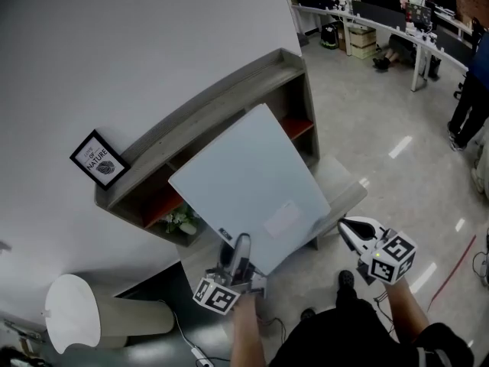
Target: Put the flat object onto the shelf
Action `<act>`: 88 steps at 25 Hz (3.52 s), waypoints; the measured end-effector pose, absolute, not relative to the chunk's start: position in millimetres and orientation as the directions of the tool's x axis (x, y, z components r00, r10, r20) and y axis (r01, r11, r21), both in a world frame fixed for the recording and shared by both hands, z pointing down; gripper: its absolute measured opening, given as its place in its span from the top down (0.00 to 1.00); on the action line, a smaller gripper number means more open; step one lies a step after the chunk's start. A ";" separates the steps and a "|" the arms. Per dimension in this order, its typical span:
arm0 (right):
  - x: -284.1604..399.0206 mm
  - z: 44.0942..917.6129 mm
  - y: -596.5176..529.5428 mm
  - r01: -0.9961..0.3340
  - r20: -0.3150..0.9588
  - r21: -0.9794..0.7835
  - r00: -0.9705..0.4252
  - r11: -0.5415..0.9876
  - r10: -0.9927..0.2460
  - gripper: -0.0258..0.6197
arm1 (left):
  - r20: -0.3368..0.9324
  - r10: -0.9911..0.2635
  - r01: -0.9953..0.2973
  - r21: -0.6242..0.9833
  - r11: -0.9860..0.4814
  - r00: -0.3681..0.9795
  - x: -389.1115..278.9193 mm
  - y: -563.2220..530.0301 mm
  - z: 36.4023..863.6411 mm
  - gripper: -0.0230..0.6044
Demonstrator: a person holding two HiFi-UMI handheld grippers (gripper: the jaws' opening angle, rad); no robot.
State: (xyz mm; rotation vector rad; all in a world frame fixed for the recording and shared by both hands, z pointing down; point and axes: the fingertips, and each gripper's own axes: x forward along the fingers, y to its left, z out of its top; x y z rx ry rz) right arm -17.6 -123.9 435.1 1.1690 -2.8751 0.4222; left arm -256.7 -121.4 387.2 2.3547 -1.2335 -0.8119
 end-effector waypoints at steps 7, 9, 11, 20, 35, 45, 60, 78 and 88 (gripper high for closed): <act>15.0 418.5 -184.3 -0.635 0.080 -0.230 -0.768 0.738 -0.636 0.94 | -0.352 -0.835 -0.651 0.522 -0.550 0.423 -218.6 -178.9 353.5 0.53; 26.1 415.9 -198.0 -0.624 0.076 -0.226 -0.777 0.748 -0.625 0.94 | -0.358 -0.835 -0.666 0.504 -0.550 0.419 -207.9 -194.8 343.4 0.53; 37.8 413.7 -210.0 -0.619 0.069 -0.218 -0.781 0.755 -0.620 0.94 | -0.369 -0.832 -0.677 0.486 -0.552 0.414 -198.3 -208.3 334.2 0.53; 81.4 417.2 -248.6 -0.597 0.059 -0.252 -0.795 0.762 -0.604 0.94 | -0.405 -0.834 -0.735 0.418 -0.534 0.376 -173.4 -247.8 292.3 0.53; 84.5 413.4 -291.0 -0.634 0.068 -0.255 -0.765 0.730 -0.641 0.94 | -0.477 -0.791 -0.796 0.262 -0.545 0.384 -203.5 -324.4 211.9 0.52; 72.3 386.7 -332.1 -0.695 0.051 -0.191 -0.712 0.693 -0.700 0.94 | -0.510 -0.727 -0.787 0.144 -0.600 0.460 -207.9 -400.8 168.9 0.52; 51.1 396.2 -364.4 -0.771 0.065 -0.181 -0.629 0.611 -0.774 0.94 | -0.475 -0.741 -0.812 0.088 -0.576 0.474 -211.0 -486.6 185.1 0.52; 39.5 402.8 -381.1 -0.788 0.078 -0.190 -0.606 0.585 -0.791 0.94 | -0.468 -0.733 -0.826 0.009 -0.563 0.494 -190.2 -520.8 191.7 0.52; 31.0 407.9 -391.1 -0.773 0.083 -0.214 -0.624 0.598 -0.777 0.94 | -0.450 -0.731 -0.823 -0.014 -0.569 0.513 -184.5 -522.6 193.5 0.52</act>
